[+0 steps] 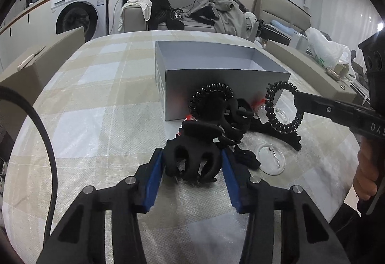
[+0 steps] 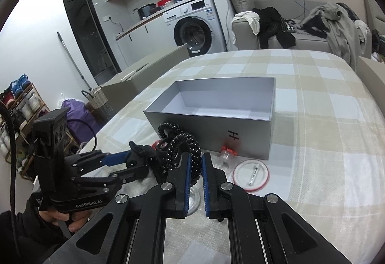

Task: Organize jewelry
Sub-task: 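Grasp the black claw clip with the left gripper while the right gripper lifts the coil, then carry both items over the grey box and open both grippers to drop them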

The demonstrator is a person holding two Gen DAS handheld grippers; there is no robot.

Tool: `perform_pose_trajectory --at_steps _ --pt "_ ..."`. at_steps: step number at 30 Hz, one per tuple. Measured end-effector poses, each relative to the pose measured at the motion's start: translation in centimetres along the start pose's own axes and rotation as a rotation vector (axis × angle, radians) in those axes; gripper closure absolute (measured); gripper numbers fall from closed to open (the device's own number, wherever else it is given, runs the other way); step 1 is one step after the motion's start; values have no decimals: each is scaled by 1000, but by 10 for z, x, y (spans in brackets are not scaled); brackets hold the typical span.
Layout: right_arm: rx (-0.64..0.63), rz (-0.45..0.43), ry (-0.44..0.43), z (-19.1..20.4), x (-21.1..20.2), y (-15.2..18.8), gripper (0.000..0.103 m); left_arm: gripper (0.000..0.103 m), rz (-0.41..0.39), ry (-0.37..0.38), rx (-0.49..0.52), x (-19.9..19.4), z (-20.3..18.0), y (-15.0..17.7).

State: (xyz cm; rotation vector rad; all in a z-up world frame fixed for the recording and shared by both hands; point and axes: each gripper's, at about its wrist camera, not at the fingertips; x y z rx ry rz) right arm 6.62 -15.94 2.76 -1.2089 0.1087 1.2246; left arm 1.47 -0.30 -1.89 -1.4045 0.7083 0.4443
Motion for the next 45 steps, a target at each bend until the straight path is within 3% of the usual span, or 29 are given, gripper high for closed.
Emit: perform_pose_trajectory --at_steps 14,29,37,45 --pt "17 -87 -25 -1 -19 -11 95 61 -143 -21 -4 -28 3 -10" --pt "75 -193 -55 2 -41 -58 95 61 -268 -3 -41 -44 11 -65" --pt "114 -234 -51 -3 -28 -75 95 61 -265 -8 -39 -25 19 -76" --pt "144 -165 -18 -17 -5 -68 95 61 -233 -39 -60 -8 27 -69"
Point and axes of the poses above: each gripper's, at about its wrist camera, not at the fingertips, and x roughly the way its jaws point, z to its left, y to its underside, and after that the axes turned 12 degrees about x, right-handed
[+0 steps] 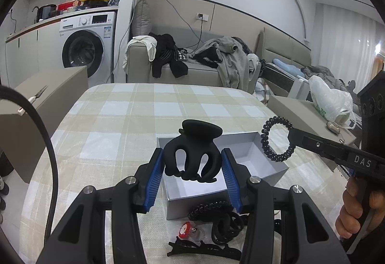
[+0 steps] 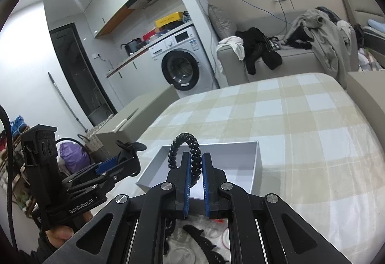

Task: Organize jewelry
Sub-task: 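Carry both items over the grey box and open both grippers to drop them, then grasp the long black banana clip with the right gripper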

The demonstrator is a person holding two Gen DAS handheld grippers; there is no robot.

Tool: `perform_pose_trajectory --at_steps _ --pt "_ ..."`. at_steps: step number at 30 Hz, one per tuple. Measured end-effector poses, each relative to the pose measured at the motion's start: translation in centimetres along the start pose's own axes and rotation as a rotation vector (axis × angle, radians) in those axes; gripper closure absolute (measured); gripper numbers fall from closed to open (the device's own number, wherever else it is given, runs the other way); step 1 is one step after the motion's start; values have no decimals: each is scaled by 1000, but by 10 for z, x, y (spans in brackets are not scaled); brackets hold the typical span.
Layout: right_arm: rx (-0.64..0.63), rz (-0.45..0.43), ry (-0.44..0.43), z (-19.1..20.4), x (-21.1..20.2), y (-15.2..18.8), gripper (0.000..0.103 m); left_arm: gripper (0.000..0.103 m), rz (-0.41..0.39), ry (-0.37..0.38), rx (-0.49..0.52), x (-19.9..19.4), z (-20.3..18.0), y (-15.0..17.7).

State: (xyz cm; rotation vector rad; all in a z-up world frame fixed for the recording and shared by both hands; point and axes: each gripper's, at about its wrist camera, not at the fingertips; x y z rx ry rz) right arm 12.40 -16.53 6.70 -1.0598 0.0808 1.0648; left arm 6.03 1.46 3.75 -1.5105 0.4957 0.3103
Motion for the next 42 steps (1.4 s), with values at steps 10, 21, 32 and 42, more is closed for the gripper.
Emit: perform_pose_trajectory --at_steps 10,21,32,42 --pt "53 21 43 -11 7 3 95 61 26 14 26 6 -15 5" --pt "-18 43 47 4 7 7 91 61 42 3 51 8 -20 6" --pt "-35 81 61 2 3 11 28 16 58 4 81 -3 -25 2" --pt "-82 148 126 -10 -10 39 5 1 63 35 86 -31 -28 25"
Point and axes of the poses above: each gripper's, at about its wrist camera, not at the fingertips, and x roughly the way its jaws point, z to its left, y to its underside, and after that the axes turned 12 degrees about x, right-handed
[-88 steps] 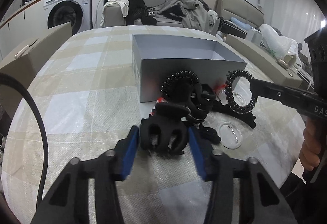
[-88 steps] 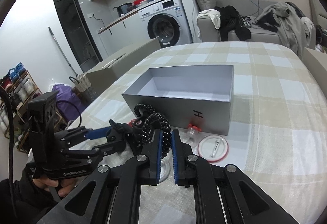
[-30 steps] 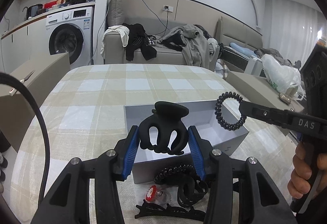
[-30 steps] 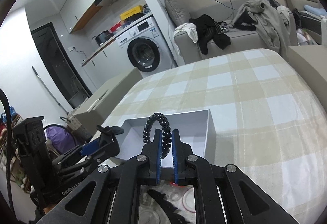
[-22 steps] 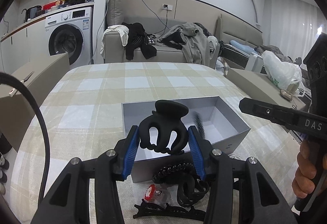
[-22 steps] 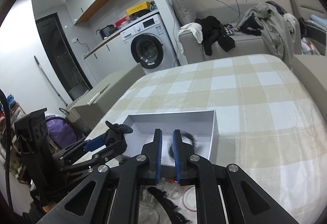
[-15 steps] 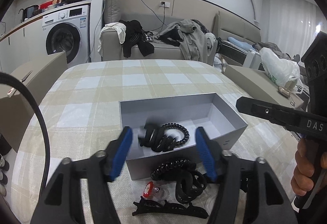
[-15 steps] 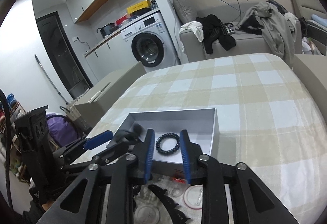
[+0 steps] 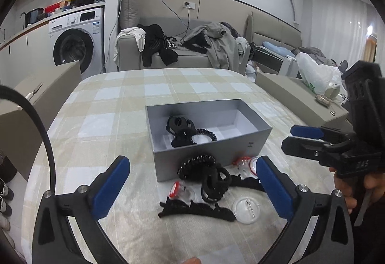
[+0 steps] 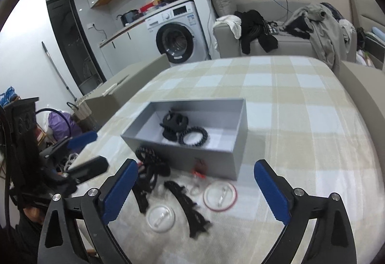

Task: Organize jewelry
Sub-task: 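Grasp the long black banana clip with the right gripper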

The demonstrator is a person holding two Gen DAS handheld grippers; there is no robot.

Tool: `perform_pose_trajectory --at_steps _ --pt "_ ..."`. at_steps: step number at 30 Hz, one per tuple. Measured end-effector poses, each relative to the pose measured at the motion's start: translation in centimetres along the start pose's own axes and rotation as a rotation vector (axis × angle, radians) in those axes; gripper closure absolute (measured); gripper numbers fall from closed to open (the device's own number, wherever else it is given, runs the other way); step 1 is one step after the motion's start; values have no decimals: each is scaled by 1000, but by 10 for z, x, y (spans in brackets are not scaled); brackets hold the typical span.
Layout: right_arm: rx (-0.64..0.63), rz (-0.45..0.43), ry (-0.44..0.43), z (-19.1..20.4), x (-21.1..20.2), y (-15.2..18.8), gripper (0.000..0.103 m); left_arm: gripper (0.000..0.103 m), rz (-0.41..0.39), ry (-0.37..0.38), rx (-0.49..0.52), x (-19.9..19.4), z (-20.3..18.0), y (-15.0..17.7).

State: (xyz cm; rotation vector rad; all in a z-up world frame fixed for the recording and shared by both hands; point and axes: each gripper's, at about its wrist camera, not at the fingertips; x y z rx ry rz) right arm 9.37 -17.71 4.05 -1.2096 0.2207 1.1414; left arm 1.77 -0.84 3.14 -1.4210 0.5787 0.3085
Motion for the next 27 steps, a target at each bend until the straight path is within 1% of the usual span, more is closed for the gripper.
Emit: perform_pose_trajectory --at_steps 3,6,9,12,15,16,17,18,20,21,22,24,25,27 --pt "21 29 44 -6 4 10 5 1 17 -18 31 1 -9 5" --pt "33 68 63 -11 9 20 5 1 42 -16 61 5 -16 14" --pt "14 85 77 -10 10 29 5 1 72 -19 81 13 -17 21" --pt "-1 92 99 -9 12 36 5 1 96 -51 82 19 -16 27" --pt "-17 105 99 -6 15 44 6 1 117 -39 71 21 -13 28" --pt "-31 111 99 -5 16 46 10 1 116 -36 70 20 -13 29" --pt "-41 114 103 -3 17 47 16 1 115 -37 67 20 -12 30" --pt "-51 117 105 -1 17 48 18 1 117 -37 66 20 -12 30" --pt "-60 130 91 1 19 51 28 1 123 -27 61 21 -12 30" --pt "-64 138 82 1 20 52 31 1 127 -23 58 21 -11 31" --pt "-69 147 76 2 21 53 35 1 129 -20 58 21 -11 31" --pt "-81 145 77 4 21 54 41 1 132 -19 59 21 -12 31" --pt "-83 152 70 5 21 55 46 1 132 -19 61 21 -12 31" --pt "-87 151 69 7 21 56 48 1 137 -19 68 22 -14 31"
Point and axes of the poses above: each gripper's, at about its wrist camera, not at the fingertips, and x roughly the way its jaws point, z to its left, y to its underside, and after that the axes turned 12 degrees about x, right-handed
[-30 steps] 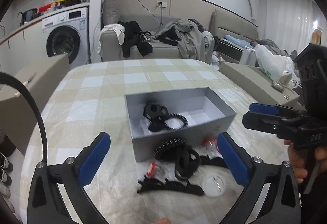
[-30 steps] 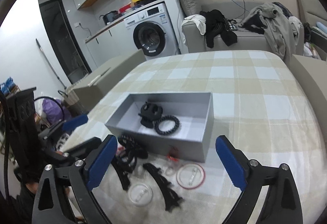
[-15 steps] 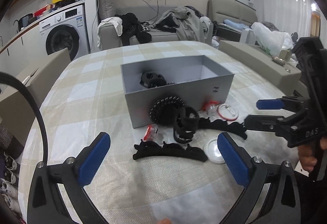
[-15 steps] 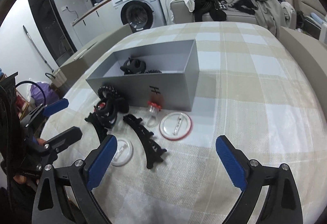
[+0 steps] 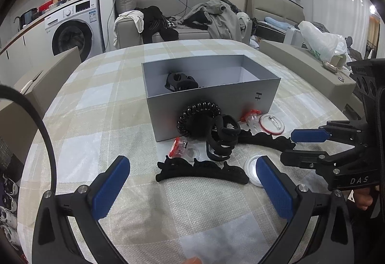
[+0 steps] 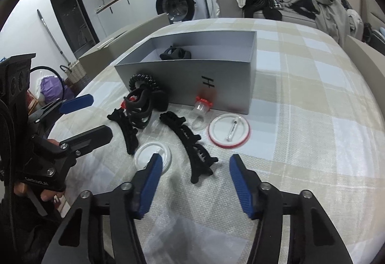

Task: Organize jewelry
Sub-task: 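Grasp the long black banana clip with the right gripper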

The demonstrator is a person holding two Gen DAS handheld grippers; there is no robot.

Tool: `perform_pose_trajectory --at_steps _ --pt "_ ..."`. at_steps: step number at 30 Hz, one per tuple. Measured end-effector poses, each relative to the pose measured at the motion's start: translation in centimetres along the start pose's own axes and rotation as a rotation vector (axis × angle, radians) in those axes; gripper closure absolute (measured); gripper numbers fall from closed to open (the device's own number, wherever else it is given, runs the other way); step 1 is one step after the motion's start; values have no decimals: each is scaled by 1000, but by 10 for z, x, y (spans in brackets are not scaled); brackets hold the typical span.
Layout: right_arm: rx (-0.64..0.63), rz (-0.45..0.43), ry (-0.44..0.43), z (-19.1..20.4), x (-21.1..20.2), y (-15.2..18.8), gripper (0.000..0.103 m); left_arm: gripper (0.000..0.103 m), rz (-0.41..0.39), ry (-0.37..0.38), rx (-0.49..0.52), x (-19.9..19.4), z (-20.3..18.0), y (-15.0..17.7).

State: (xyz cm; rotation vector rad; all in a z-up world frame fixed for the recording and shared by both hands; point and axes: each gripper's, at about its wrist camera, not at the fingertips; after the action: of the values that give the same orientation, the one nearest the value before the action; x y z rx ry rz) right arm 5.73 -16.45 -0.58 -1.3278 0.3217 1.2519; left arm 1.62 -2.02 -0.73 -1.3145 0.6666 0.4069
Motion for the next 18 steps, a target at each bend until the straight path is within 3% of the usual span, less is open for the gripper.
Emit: perform_pose_trajectory --at_steps 4,10,18 --pt "8 -7 8 1 1 -1 52 1 0 -3 7 0 -1 0" --pt "-46 -33 82 12 4 2 79 1 3 3 2 1 0 -1" --pt "-31 -73 17 11 -13 2 80 1 14 7 0 3 1 -1"
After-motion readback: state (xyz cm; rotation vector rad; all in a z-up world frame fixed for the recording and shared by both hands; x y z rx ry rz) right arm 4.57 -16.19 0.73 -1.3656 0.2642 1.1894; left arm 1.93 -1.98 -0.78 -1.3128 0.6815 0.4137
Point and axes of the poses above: each gripper's, at about its wrist camera, not at the fingertips, and x roughly the way its jaws point, z to its left, y to its underside, and after that the axes turned 12 degrees about x, right-handed
